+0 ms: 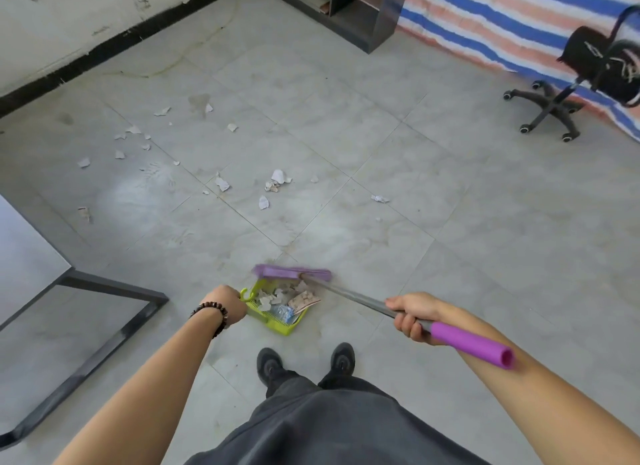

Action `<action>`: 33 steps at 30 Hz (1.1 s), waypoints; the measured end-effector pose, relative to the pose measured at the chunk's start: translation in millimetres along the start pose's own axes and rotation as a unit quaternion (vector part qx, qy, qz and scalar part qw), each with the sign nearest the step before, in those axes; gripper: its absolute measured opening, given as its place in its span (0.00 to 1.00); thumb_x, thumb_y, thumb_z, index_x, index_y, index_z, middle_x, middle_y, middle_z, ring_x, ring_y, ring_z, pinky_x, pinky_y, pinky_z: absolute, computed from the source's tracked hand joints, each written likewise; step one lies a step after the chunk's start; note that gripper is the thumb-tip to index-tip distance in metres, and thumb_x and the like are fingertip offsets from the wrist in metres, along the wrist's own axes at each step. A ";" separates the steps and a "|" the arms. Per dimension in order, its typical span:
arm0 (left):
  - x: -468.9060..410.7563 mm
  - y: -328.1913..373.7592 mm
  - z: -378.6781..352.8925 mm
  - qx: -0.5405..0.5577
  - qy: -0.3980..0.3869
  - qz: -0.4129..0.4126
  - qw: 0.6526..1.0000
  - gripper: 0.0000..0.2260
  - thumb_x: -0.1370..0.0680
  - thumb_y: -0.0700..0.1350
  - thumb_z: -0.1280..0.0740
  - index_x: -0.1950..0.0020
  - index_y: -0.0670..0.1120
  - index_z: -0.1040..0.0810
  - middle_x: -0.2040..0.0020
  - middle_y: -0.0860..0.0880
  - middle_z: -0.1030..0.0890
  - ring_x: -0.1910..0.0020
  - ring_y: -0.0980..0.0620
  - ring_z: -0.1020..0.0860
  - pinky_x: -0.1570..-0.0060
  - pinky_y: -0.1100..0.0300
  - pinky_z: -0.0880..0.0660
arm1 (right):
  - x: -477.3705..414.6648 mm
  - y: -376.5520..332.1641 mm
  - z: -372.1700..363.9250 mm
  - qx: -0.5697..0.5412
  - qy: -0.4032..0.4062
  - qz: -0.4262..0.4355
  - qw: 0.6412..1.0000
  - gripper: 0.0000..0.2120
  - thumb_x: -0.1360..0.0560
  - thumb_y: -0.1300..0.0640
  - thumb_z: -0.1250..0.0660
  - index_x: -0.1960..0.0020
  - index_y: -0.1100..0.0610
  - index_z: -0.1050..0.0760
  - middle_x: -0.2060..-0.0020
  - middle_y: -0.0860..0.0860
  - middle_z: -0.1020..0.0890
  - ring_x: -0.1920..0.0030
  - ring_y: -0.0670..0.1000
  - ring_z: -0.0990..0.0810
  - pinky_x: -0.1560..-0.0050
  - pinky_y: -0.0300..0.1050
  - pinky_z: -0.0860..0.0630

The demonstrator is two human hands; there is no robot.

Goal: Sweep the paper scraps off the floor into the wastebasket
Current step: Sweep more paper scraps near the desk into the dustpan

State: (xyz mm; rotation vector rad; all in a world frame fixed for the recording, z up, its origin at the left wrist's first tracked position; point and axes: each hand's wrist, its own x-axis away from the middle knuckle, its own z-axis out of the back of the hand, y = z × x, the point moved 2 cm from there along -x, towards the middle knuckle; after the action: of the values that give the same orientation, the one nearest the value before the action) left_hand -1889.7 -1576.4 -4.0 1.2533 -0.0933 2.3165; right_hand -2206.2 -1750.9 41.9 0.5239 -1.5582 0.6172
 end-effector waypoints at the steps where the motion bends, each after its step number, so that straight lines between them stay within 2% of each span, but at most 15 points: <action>1: 1.0 -3.1 -2.0 -0.001 0.001 -0.001 1.000 0.06 0.27 0.37 0.41 0.59 0.42 0.24 0.69 0.47 0.29 0.73 0.48 0.31 0.74 0.66 0.35 | 0.3 -1.2 1.0 -0.025 0.000 0.005 1.000 0.08 0.17 0.52 0.46 0.54 0.52 0.34 0.81 0.46 0.35 0.85 0.40 0.38 0.87 0.30 0.41; 9: 2.9 -25.9 -1.3 -0.012 0.004 -0.009 1.000 0.07 0.28 0.37 0.38 0.59 0.45 0.22 0.70 0.48 0.26 0.74 0.48 0.29 0.74 0.65 0.34 | -40.5 -17.5 -3.9 -0.168 0.040 0.043 0.984 0.17 0.17 0.54 0.48 0.64 0.55 0.39 0.84 0.47 0.37 0.87 0.42 0.40 0.86 0.29 0.43; 12: -0.2 -27.2 -3.7 -0.024 -0.004 -0.007 1.000 0.06 0.28 0.37 0.38 0.61 0.45 0.24 0.70 0.48 0.26 0.73 0.48 0.29 0.74 0.65 0.35 | -55.6 -22.3 -15.3 -0.182 0.067 0.058 0.979 0.15 0.19 0.57 0.49 0.64 0.56 0.39 0.84 0.48 0.36 0.87 0.44 0.39 0.85 0.29 0.41; 16: -4.4 -24.2 -10.9 -0.014 -0.001 -0.002 1.000 0.06 0.29 0.37 0.39 0.64 0.46 0.25 0.71 0.48 0.27 0.72 0.47 0.30 0.72 0.65 0.34 | -63.2 -8.7 -44.5 -0.134 0.094 0.084 0.983 0.13 0.24 0.61 0.48 0.66 0.60 0.32 0.81 0.52 0.32 0.84 0.47 0.35 0.83 0.36 0.36; 18: -4.8 -22.5 -12.2 -0.013 0.005 -0.002 1.000 0.06 0.28 0.38 0.39 0.62 0.45 0.24 0.71 0.48 0.27 0.72 0.47 0.30 0.72 0.65 0.34 | -58.4 4.4 -69.0 -0.140 0.073 0.088 0.984 0.11 0.23 0.62 0.44 0.63 0.60 0.30 0.81 0.51 0.31 0.83 0.47 0.34 0.82 0.37 0.33; 21: -6.2 -19.6 -11.1 -0.004 0.004 -0.004 1.000 0.07 0.28 0.37 0.39 0.60 0.45 0.23 0.71 0.48 0.28 0.73 0.48 0.31 0.73 0.65 0.35 | -43.1 22.7 -105.4 -0.194 0.010 0.062 0.979 0.09 0.26 0.68 0.43 0.64 0.60 0.32 0.80 0.50 0.34 0.82 0.46 0.36 0.80 0.37 0.36; 24: -12.6 -12.7 -10.3 0.021 0.003 -0.011 1.000 0.06 0.28 0.36 0.40 0.61 0.43 0.25 0.71 0.48 0.30 0.74 0.48 0.32 0.74 0.66 0.36 | -30.3 23.3 -119.6 -0.257 -0.075 0.017 0.963 0.16 0.25 0.69 0.44 0.70 0.58 0.36 0.81 0.48 0.35 0.84 0.44 0.36 0.83 0.35 0.36; 27: -18.9 -2.4 -12.5 0.031 0.005 -0.018 0.999 0.06 0.29 0.35 0.41 0.60 0.43 0.25 0.70 0.47 0.29 0.73 0.46 0.32 0.74 0.66 0.37 | -18.1 6.7 -115.2 -0.309 -0.156 -0.038 0.937 0.21 0.22 0.66 0.45 0.74 0.57 0.37 0.83 0.47 0.34 0.86 0.44 0.34 0.86 0.34 0.34; 31: -24.4 2.8 -4.0 -0.013 0.013 -0.048 0.999 0.10 0.30 0.37 0.40 0.53 0.44 0.20 0.65 0.47 0.23 0.65 0.44 0.24 0.71 0.63 0.32 | -5.6 -15.2 -106.9 -0.314 -0.182 -0.044 0.931 0.21 0.22 0.64 0.44 0.74 0.56 0.36 0.83 0.47 0.33 0.86 0.43 0.32 0.86 0.34 0.33; 33: -28.4 0.5 8.7 -0.024 0.018 -0.056 0.998 0.13 0.30 0.38 0.39 0.49 0.44 0.20 0.62 0.47 0.22 0.62 0.44 0.23 0.70 0.62 0.32 | 3.2 -25.8 -98.9 -0.326 -0.180 -0.036 0.927 0.20 0.23 0.65 0.44 0.74 0.56 0.36 0.82 0.47 0.33 0.86 0.43 0.32 0.86 0.33 0.33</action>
State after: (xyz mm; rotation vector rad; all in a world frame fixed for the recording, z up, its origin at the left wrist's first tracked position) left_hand -1870.5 -1590.5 -21.7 1.1629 -0.0644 2.2257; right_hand -2115.5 -1704.5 50.9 0.1838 -1.9564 -0.0863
